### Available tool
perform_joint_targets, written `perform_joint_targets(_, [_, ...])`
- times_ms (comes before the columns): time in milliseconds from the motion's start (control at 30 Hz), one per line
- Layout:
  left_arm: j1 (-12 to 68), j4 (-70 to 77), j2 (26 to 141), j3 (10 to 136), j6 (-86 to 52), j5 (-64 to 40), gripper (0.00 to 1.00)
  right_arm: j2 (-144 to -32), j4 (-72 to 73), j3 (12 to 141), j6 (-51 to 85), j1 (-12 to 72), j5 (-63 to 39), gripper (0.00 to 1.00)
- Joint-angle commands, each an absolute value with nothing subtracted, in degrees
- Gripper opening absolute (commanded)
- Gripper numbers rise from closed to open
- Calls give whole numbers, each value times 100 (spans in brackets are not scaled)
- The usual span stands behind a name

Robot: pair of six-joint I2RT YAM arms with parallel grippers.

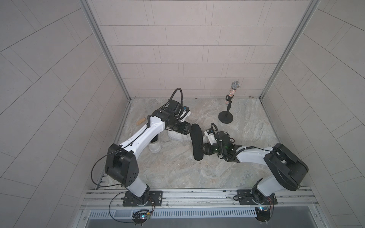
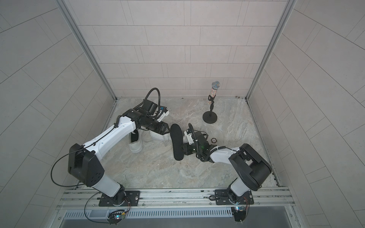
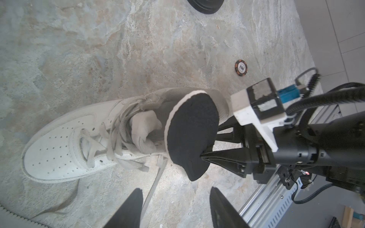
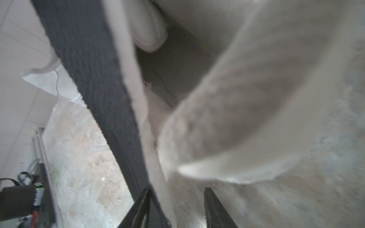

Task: Insert the insole into the shoe
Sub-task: Pick up the insole from the center of the board.

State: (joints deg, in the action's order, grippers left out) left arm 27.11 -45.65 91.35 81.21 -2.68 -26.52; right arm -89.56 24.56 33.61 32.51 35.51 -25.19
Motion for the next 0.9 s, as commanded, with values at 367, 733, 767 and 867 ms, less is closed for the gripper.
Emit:
perform_joint_targets(367, [2536,-6248,10003,10036,2128,-2772,84,-7488,223,3922,1718,3441,-3064,0])
perform_joint_targets(733, [2531,-6720,10177,10454,2865,-3924,84,-7575,-2158,5033,233,3519,-2579,0])
perform_joint_targets(767, [2531,-6724,10177,10401,2858,-3956,82,-7614,-2184,5087,205,3532,-2524,0])
perform_joint_targets(867, [2553,-6700,10203,10188,2820,-4154,72,-7703,-2240,5244,110,3568,-2493,0])
